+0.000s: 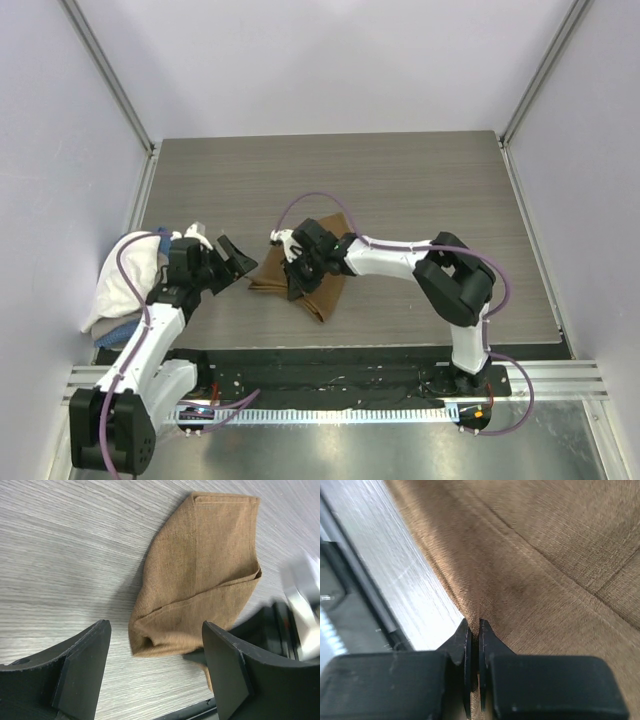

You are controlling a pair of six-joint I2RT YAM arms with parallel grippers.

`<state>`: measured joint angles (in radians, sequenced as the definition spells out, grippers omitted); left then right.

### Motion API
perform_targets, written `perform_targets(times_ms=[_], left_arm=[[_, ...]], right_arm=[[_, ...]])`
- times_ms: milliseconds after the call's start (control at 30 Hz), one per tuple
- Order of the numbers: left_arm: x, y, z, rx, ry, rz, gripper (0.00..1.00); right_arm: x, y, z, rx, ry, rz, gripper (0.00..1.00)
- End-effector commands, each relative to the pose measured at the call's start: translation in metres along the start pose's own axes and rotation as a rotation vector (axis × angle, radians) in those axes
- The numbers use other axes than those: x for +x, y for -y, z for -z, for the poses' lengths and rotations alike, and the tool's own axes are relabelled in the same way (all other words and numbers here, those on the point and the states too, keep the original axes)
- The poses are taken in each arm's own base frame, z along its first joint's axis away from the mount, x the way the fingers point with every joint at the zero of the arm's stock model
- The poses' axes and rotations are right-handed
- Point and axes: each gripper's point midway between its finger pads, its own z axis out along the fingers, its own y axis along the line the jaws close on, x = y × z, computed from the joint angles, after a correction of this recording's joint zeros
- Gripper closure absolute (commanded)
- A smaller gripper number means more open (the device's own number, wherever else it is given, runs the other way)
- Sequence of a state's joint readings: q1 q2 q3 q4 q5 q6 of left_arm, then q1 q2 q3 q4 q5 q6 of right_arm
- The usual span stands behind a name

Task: Fold the napkin, place the utensils inside, and roll it up
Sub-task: Roll the napkin with the utensil

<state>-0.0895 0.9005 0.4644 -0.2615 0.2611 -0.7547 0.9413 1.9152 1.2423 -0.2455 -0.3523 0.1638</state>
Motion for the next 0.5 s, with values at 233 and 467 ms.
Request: perform_targets(times_ms=[233, 467], left_arm=[[0.02, 0.03, 0.025, 0.176, -0.017, -0.047, 0.24], [0.072, 0.056, 0.035, 0.282, -0.319, -0.003, 0.25]], right_arm=[[0.014, 0.007, -0.01, -0.291, -0.142, -0.323, 0.99], [0.021, 0.018, -0.017, -0.285, -0.162, -0.363, 0.99]])
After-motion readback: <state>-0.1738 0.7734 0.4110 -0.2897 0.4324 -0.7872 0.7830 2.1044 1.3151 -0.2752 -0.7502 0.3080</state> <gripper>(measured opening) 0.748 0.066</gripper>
